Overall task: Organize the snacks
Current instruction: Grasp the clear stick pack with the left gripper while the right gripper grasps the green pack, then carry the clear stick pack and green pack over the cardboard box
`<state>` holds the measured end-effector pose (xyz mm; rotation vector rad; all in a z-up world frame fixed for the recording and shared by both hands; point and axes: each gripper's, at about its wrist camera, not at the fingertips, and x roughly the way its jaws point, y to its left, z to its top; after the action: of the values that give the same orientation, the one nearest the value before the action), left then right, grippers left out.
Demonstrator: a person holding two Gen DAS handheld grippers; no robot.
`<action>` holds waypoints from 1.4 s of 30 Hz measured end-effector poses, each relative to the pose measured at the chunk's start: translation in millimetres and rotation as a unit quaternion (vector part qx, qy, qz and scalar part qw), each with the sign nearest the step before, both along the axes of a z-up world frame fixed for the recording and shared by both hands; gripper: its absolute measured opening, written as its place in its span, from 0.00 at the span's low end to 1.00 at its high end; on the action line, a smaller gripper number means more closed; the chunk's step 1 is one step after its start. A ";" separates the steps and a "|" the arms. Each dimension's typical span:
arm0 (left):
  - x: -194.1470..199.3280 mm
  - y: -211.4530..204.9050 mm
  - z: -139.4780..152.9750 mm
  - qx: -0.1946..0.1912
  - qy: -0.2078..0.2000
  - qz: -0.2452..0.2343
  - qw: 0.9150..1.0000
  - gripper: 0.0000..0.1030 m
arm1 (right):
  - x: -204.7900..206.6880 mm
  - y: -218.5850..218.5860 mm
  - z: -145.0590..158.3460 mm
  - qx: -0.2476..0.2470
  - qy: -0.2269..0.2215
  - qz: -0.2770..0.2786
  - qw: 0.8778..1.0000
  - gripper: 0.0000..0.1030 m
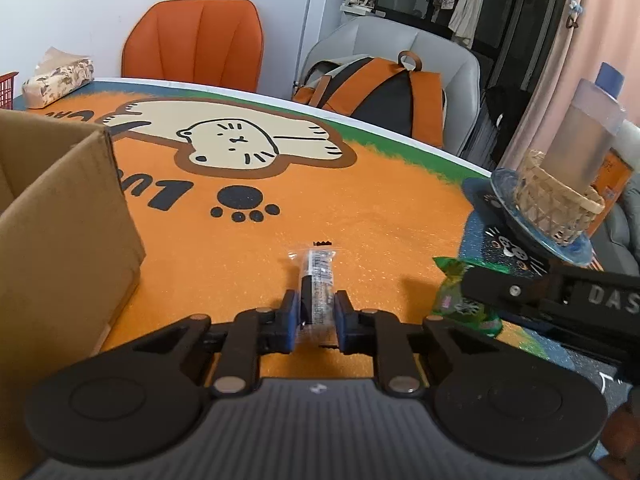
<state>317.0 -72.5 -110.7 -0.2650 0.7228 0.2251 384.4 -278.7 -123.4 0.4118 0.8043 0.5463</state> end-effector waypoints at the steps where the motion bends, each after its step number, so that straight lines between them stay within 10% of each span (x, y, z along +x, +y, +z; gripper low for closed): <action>1: -3.9 -0.7 1.7 0.004 -0.005 0.000 1.000 0.17 | -0.5 0.4 0.7 -0.001 -0.002 0.001 1.000 0.25; 42: -125.3 87.0 105.3 -0.019 -0.132 0.061 0.989 0.17 | -95.2 99.0 109.4 -0.022 -0.139 0.075 0.987 0.25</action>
<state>191.7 14.5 -5.4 -0.3692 0.4483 0.2867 289.2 -179.7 -14.0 0.2289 0.5799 0.7084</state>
